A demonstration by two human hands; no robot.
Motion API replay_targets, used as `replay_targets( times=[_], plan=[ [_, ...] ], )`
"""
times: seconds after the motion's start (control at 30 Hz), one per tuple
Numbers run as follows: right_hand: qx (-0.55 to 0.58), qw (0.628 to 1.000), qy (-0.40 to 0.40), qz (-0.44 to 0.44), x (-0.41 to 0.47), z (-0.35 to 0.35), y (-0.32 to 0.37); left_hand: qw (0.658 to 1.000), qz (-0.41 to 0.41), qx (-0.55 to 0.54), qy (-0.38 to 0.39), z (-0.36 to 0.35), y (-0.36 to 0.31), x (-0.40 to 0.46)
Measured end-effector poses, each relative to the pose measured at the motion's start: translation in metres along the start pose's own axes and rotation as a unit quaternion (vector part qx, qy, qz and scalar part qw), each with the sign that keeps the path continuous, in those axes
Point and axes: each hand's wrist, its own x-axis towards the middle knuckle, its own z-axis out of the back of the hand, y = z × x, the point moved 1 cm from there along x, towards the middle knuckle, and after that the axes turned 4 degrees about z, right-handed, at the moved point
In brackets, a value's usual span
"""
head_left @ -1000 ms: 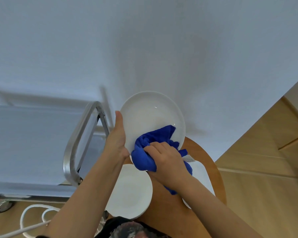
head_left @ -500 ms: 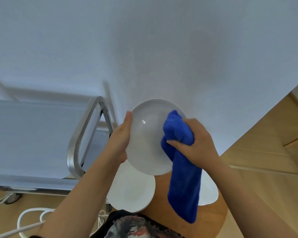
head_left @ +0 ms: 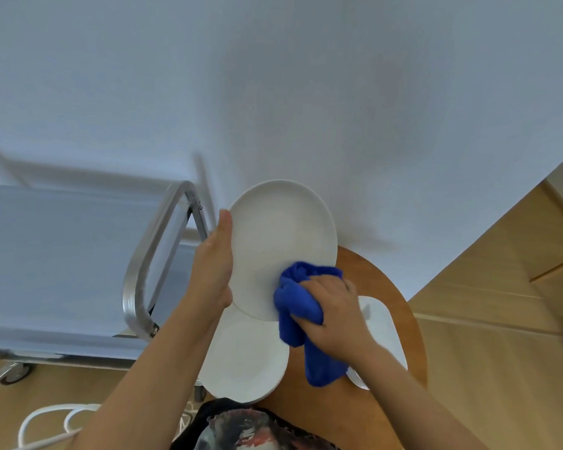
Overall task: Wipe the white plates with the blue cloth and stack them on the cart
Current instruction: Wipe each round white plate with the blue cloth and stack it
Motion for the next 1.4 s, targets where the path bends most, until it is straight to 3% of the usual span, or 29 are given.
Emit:
replay_targets(
  times=[0.17, 0.3, 0.37, 0.4, 0.47, 0.57, 0.7, 0.77, 0.83, 0.9, 0.93, 1.0, 1.07, 1.13, 1.27, 1.4],
  plan=[
    [0.171, 0.982, 0.044, -0.063, -0.019, 0.000, 0.002, 0.998, 0.012, -0.058, -0.014, 0.005, 0.013, 0.001],
    [0.215, 0.966, -0.115, -0.088, -0.022, 0.017, 0.004, 0.993, 0.027, -0.113, 0.002, 0.007, 0.011, 0.005],
    [0.247, 0.962, -0.114, -0.037, -0.015, 0.018, 0.017, 0.993, 0.048, -0.106, -0.001, 0.000, 0.010, 0.003],
    [0.217, 0.972, -0.092, -0.021, -0.012, 0.015, 0.024, 0.993, 0.060, -0.107, -0.001, -0.006, 0.011, 0.000],
    [0.051, 0.998, -0.030, 0.003, -0.009, -0.001, 0.032, 0.994, 0.056, -0.091, 0.013, -0.019, 0.017, -0.007],
    [-0.112, 0.993, -0.024, -0.018, -0.003, -0.014, 0.035, 0.996, 0.032, -0.072, 0.050, -0.035, 0.026, -0.015],
    [-0.055, 0.989, -0.138, 0.013, 0.001, -0.007, 0.035, 0.998, 0.017, -0.022, 0.060, -0.036, 0.019, -0.012],
    [0.055, 0.987, -0.147, -0.043, 0.003, 0.004, 0.035, 0.996, -0.002, 0.034, 0.086, -0.031, 0.012, -0.012],
    [0.211, 0.955, -0.129, -0.164, 0.008, 0.019, 0.033, 0.985, -0.032, 0.098, 0.139, -0.024, 0.007, -0.012],
    [0.379, 0.880, -0.135, -0.254, 0.012, 0.030, 0.021, 0.973, -0.051, 0.170, 0.147, -0.017, 0.011, -0.002],
    [0.448, 0.837, -0.145, -0.278, 0.012, 0.036, 0.015, 0.976, -0.046, 0.180, 0.110, -0.012, 0.019, 0.008],
    [0.561, 0.764, -0.146, -0.284, 0.009, 0.045, 0.008, 0.988, 0.022, 0.151, 0.030, -0.002, 0.036, 0.020],
    [0.633, 0.716, -0.127, -0.267, 0.002, 0.045, 0.000, 0.986, 0.131, 0.091, 0.058, 0.002, 0.053, 0.026],
    [0.666, 0.693, -0.096, -0.256, -0.003, 0.042, -0.004, 0.980, 0.178, -0.009, 0.084, 0.002, 0.060, 0.031],
    [0.646, 0.717, -0.035, -0.259, -0.008, 0.043, -0.011, 0.981, 0.165, -0.094, 0.045, 0.001, 0.042, 0.038],
    [0.514, 0.798, -0.048, -0.311, -0.013, 0.043, -0.023, 0.992, 0.080, -0.098, -0.027, 0.008, 0.019, 0.038]
  ],
)
